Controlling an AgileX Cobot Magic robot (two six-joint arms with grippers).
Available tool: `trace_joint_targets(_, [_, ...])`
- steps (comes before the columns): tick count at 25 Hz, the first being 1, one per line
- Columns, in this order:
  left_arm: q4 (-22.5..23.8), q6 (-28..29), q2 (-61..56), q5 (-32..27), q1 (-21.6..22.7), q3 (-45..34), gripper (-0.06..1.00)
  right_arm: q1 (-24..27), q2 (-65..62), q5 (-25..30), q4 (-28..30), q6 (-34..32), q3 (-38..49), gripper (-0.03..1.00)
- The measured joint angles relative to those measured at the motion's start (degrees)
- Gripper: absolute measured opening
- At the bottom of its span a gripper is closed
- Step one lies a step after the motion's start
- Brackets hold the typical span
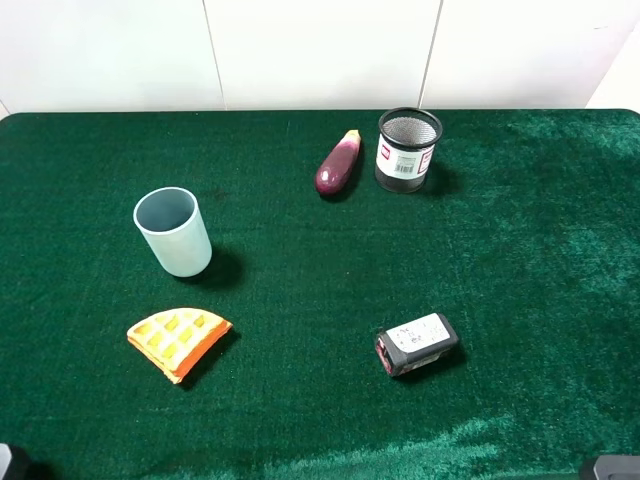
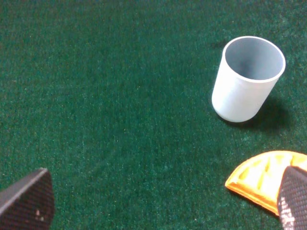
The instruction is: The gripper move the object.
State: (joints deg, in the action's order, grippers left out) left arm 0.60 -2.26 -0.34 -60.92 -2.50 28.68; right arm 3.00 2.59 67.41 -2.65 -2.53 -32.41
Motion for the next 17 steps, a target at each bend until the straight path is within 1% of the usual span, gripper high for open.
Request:
trace_joint_targets(4, [0.00, 0.00, 0.00, 0.00, 0.00, 0.00, 0.94, 0.66, -2.89, -4.24, 0.17, 1.65, 1.86, 0.70])
trace_joint_targets(7, [0.00, 0.00, 0.00, 0.00, 0.00, 0.00, 0.94, 0.66, -2.95, -7.42, 1.96, 1.77, 3.25, 0.70])
trace_joint_targets(11, [0.11, 0.00, 0.00, 0.00, 0.00, 0.00, 0.94, 0.66, -2.95, -8.50, 2.96, 1.77, 3.93, 0.70])
trace_joint_targets(17, [0.23, 0.00, 0.00, 0.00, 0.00, 0.00, 0.94, 0.66, -2.95, -8.49, 2.96, 1.77, 4.00, 0.70])
